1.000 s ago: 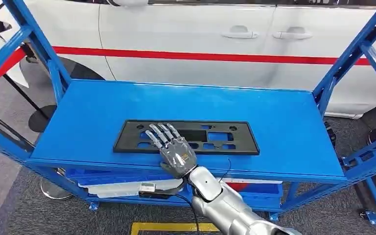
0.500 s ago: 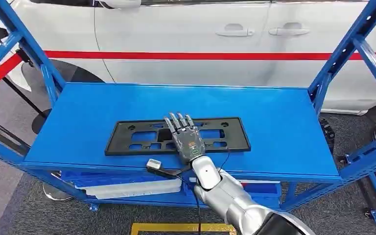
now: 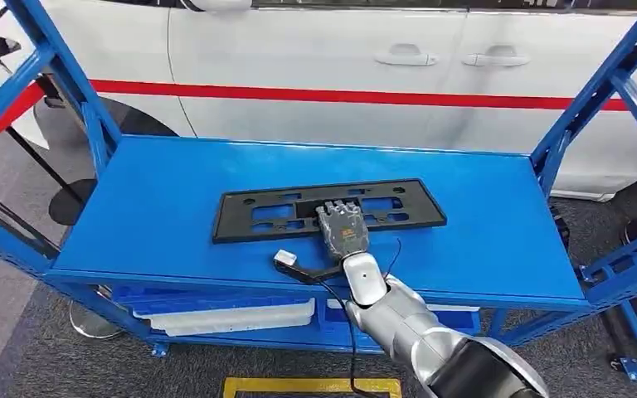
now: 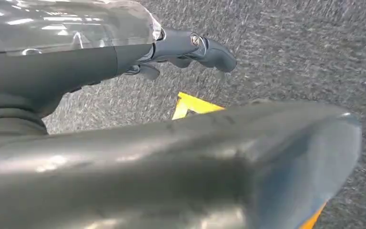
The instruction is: Take the parts from the cabinet and place them on the table.
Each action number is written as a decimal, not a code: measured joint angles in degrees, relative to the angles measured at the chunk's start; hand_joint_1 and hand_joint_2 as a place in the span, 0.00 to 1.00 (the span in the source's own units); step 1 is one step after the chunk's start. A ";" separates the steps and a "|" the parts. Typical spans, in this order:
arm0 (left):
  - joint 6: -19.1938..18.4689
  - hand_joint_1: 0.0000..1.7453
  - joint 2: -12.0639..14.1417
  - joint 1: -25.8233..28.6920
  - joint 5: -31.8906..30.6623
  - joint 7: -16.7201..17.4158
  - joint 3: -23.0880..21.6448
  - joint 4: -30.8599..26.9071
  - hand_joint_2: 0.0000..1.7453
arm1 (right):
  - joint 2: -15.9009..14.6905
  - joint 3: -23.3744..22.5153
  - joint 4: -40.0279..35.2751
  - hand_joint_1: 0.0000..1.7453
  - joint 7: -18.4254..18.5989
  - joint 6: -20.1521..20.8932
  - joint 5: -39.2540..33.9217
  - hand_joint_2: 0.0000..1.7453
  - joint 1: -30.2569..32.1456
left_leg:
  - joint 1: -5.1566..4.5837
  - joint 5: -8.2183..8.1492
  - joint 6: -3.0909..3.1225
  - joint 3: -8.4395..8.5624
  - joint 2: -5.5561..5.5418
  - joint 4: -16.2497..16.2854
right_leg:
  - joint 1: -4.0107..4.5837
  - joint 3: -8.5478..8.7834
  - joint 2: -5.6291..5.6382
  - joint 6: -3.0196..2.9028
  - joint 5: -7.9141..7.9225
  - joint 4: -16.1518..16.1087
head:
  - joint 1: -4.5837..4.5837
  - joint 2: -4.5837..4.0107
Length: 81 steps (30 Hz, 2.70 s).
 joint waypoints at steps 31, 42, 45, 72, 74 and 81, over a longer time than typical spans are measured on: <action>-2.73 0.00 0.09 0.00 0.07 -5.79 2.88 0.00 1.00 | 1.51 -18.66 -27.07 1.00 -40.33 -1.01 -18.25 1.00 10.80 | 0.48 -0.49 -0.16 0.44 -0.26 0.10 | 0.03 -1.38 0.19 -0.12 -0.40 2.54 | 0.02 0.00; -6.14 0.00 -0.04 0.23 0.44 -9.44 4.98 0.00 1.00 | -4.00 -12.46 -63.88 1.00 -60.85 26.35 -92.88 1.00 23.98 | 0.21 -2.40 -2.86 0.51 -0.17 1.41 | -0.24 7.05 0.09 -2.37 8.78 -16.62 | 0.00 0.00; -4.31 0.00 -0.15 0.09 -0.98 -10.32 5.33 0.00 1.00 | -4.68 -11.15 -74.07 1.00 -60.85 41.42 -98.53 1.00 26.89 | 0.32 -8.79 -3.16 -4.54 -0.15 12.92 | -0.10 7.13 0.19 -2.96 8.63 -16.62 | -0.04 0.00; -6.97 0.00 0.85 -1.78 -6.07 -9.20 4.35 0.00 1.00 | -17.73 -1.75 -82.84 1.00 -60.76 55.84 -105.75 1.00 28.99 | -0.08 -0.39 -2.46 0.28 -0.27 0.58 | -0.34 7.25 0.16 -1.82 8.32 -15.89 | -0.02 0.00; -7.08 0.00 0.85 -1.80 -6.67 -9.03 4.26 -0.02 1.00 | -17.79 -1.66 -83.14 1.00 -60.79 52.21 -100.20 1.00 29.68 | 0.02 -3.56 -2.84 -0.68 -0.08 3.20 | -0.53 6.99 -0.09 -2.58 8.81 -16.15 | -0.04 0.00; -6.78 0.00 1.46 -1.04 -7.56 -8.85 4.20 -0.02 1.00 | -18.01 -1.46 -86.77 1.00 -60.81 43.87 -88.31 1.00 32.09 | -0.14 -7.84 -2.15 0.72 -0.09 9.51 | 0.53 4.39 -0.22 -3.33 10.90 -16.08 | -0.02 0.00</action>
